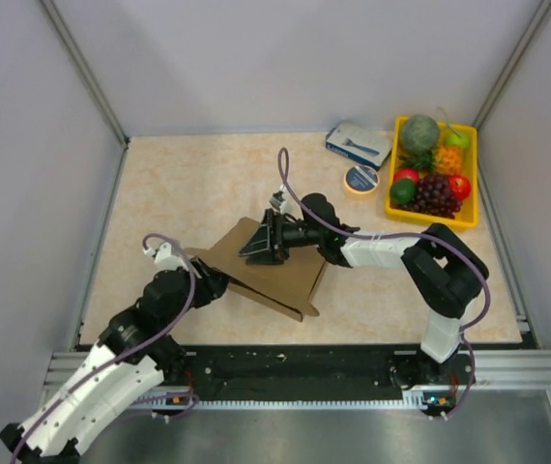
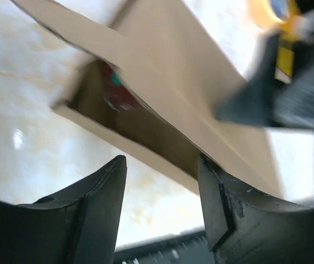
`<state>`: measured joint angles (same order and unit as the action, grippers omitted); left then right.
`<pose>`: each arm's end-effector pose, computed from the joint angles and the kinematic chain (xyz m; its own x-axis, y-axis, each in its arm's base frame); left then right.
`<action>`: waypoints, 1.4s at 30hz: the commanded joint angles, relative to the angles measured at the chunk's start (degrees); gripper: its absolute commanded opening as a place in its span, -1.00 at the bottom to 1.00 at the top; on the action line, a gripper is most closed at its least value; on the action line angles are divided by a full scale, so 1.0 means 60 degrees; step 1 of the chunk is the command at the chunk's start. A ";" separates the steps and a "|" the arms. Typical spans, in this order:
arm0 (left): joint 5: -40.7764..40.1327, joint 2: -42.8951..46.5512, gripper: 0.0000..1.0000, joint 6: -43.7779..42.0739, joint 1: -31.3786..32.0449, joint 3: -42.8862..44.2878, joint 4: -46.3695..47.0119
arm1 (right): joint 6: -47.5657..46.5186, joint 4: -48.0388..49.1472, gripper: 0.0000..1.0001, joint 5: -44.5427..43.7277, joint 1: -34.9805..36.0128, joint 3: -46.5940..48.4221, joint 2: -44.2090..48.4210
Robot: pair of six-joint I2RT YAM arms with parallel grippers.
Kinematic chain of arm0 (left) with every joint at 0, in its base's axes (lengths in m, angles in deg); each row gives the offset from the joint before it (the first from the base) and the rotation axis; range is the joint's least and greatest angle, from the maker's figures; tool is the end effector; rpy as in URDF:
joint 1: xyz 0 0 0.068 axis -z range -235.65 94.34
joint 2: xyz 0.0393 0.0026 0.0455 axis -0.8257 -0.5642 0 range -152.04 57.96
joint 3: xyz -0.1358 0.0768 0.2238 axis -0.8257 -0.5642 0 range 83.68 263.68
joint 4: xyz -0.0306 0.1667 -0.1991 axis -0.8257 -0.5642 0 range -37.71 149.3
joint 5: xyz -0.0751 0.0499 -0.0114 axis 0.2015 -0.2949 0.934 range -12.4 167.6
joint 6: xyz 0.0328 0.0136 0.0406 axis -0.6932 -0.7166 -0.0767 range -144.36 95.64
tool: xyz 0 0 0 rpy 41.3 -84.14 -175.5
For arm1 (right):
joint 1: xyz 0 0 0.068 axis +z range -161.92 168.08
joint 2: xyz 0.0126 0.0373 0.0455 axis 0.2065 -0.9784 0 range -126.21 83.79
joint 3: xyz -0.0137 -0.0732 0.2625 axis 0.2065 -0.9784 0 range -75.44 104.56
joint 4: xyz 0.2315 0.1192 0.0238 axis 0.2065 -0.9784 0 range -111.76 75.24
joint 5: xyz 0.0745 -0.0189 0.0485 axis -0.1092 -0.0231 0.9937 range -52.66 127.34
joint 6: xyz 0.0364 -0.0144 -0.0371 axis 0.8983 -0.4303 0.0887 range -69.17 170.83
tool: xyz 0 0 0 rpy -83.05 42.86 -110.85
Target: Fold the paper box
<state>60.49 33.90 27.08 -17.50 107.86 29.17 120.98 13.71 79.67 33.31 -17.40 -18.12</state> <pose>0.0988 -0.0643 0.2276 -0.5501 -0.5182 -0.6549 -0.0642 0.8081 -0.5855 0.2573 0.2934 0.2187 -0.9872 -0.0077 -0.1591 -0.1575 0.1975 0.9676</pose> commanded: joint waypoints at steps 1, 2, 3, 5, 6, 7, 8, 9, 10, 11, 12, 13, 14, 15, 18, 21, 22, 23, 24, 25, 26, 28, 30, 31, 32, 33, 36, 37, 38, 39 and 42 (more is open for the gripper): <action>0.2716 0.1677 0.18 0.1296 0.0116 0.1211 -0.3523 | 0.0217 0.1596 0.16 0.0460 -0.0243 -0.0342 -0.0549; 0.2806 0.1984 0.16 0.1619 0.0116 0.1402 -0.3910 | 0.0232 0.1699 0.16 0.0489 -0.0316 -0.0371 -0.0593; 0.3242 0.2625 0.16 0.1897 0.0116 0.1911 -0.4189 | 0.0218 0.1773 0.16 0.0591 -0.0332 -0.0386 -0.0637; 0.3232 0.3244 0.14 0.1798 0.0116 0.2601 -0.4250 | 0.0087 0.1687 0.16 0.0651 -0.0375 -0.0430 -0.0725; 0.3014 0.3595 0.11 0.1783 0.0131 0.3345 -0.4294 | -0.0030 0.1671 0.16 0.0723 -0.0376 -0.0430 -0.0754; 0.2504 0.3628 0.07 0.1638 0.0131 0.3700 -0.4237 | -0.0060 0.1686 0.16 0.0767 -0.0376 -0.0430 -0.0856; 0.2368 0.3541 0.05 0.1405 0.0131 0.3994 -0.3917 | -0.0104 0.1700 0.16 0.0811 -0.0390 -0.0445 -0.0886; 0.2251 0.3062 0.04 0.0909 0.0116 0.4417 -0.3841 | -0.0221 0.1686 0.15 0.0855 -0.0405 -0.0460 -0.0915; 0.2148 0.2651 0.03 0.0629 0.0116 0.4552 -0.3739 | -0.0309 0.1657 0.15 0.0856 -0.0405 -0.0561 -0.0901; 0.2162 0.2168 0.01 0.0394 0.0116 0.4640 -0.3651 | -0.0368 0.1628 0.15 0.0827 -0.0405 -0.0620 -0.0872; 0.2133 0.1105 0.00 -0.0073 0.0131 0.4786 -0.3389 | -0.0441 0.1627 0.15 0.0798 -0.0405 -0.0708 -0.0886; 0.1988 0.0528 -0.03 -0.0251 0.0116 0.4831 -0.3271 | -0.0427 0.1729 0.15 0.0812 -0.0405 -0.0941 -0.0872; 0.1580 0.0030 -0.03 -0.0340 0.0116 0.4890 -0.3153 | -0.0412 0.1817 0.14 0.0826 -0.0405 -0.1059 -0.0872; 0.1475 -0.0846 -0.03 -0.0791 0.0131 0.4919 -0.2384 | -0.0485 0.1890 0.11 0.0827 -0.0420 -0.1205 -0.0857; 0.1093 -0.2617 -0.01 -0.1874 0.0029 0.5224 -0.1616 | -0.0792 0.1847 0.11 0.0739 -0.0405 -0.1733 -0.0522; 0.1135 -0.4381 0.00 -0.2404 -0.0612 0.5432 -0.1585 | -0.1099 0.1628 0.11 0.0680 -0.0478 -0.2100 -0.0214; 0.1485 -0.4718 0.00 -0.2537 -0.0906 0.5287 -0.1222 | -0.1144 0.1540 0.11 0.0666 -0.0493 -0.2216 -0.0155; 0.1938 -0.5142 -0.09 -0.2611 -0.1301 0.5097 -0.1030 | -0.1188 0.1496 0.11 0.0636 -0.0565 -0.2304 -0.0082; 0.3102 -0.5233 -0.13 -0.2742 -0.2044 0.4486 -0.0637 | -0.1348 0.1423 0.11 0.0607 -0.0581 -0.2334 -0.0008; 0.3506 -0.5263 -0.20 -0.2830 -0.2269 0.4045 -0.0198 | -0.1509 0.1306 0.11 0.0592 -0.0624 -0.2422 0.0166; 0.3916 -0.5206 -0.24 -0.2918 -0.2431 0.3591 0.0909 | -0.1670 0.1059 0.11 0.0563 -0.0668 -0.2437 0.0226; 0.4606 -0.5190 -0.37 -0.2919 -0.2608 0.2257 0.1897 | -0.2023 0.0794 0.09 0.0534 -0.0683 -0.2466 0.0605; 0.4608 -0.5511 -0.45 -0.2817 -0.2609 0.1613 0.2267 | -0.2068 0.0340 0.07 0.0504 -0.0683 -0.2525 0.1074; 0.4753 -0.5643 -0.46 -0.2788 -0.2638 0.1435 0.2384 | -0.2039 0.0179 0.07 0.0475 -0.0654 -0.2670 0.1642; 0.4929 -0.5978 -0.49 -0.2831 -0.2638 0.1317 0.2530 | -0.2053 -0.0084 0.07 0.0315 -0.0669 -0.2744 0.2010; 0.5076 -0.6155 -0.51 -0.2846 -0.2638 0.1214 0.2531 | -0.2111 -0.0623 0.06 0.0227 -0.0640 -0.2846 0.2318; 0.4727 -0.6596 -0.57 -0.2846 -0.2638 0.1082 0.2633 | -0.1908 -0.0310 0.01 0.0211 -0.0494 -0.3636 0.3155; 0.4668 -0.6582 -0.60 -0.2860 -0.2638 0.1082 0.2648 | -0.1863 0.0071 -0.05 0.0284 -0.0493 -0.4262 0.3287; 0.4754 -0.6437 -0.59 -0.2860 -0.2638 0.1183 0.2649 | -0.1892 0.0263 -0.09 0.0285 -0.0507 -0.4558 0.3477; 0.4827 -0.6334 -0.58 -0.2875 -0.2638 0.1271 0.2591 | -0.2109 0.0308 -0.10 0.0183 -0.0522 -0.4837 0.3595; 0.5121 -0.5968 -0.52 -0.2948 -0.2638 0.1783 0.2298 | -0.2476 0.0265 -0.10 0.0225 -0.0522 -0.5469 0.3945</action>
<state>89.00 -3.82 11.23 -33.46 116.45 44.16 110.29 15.28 81.37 29.95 -45.81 3.10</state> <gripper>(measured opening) 0.218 0.446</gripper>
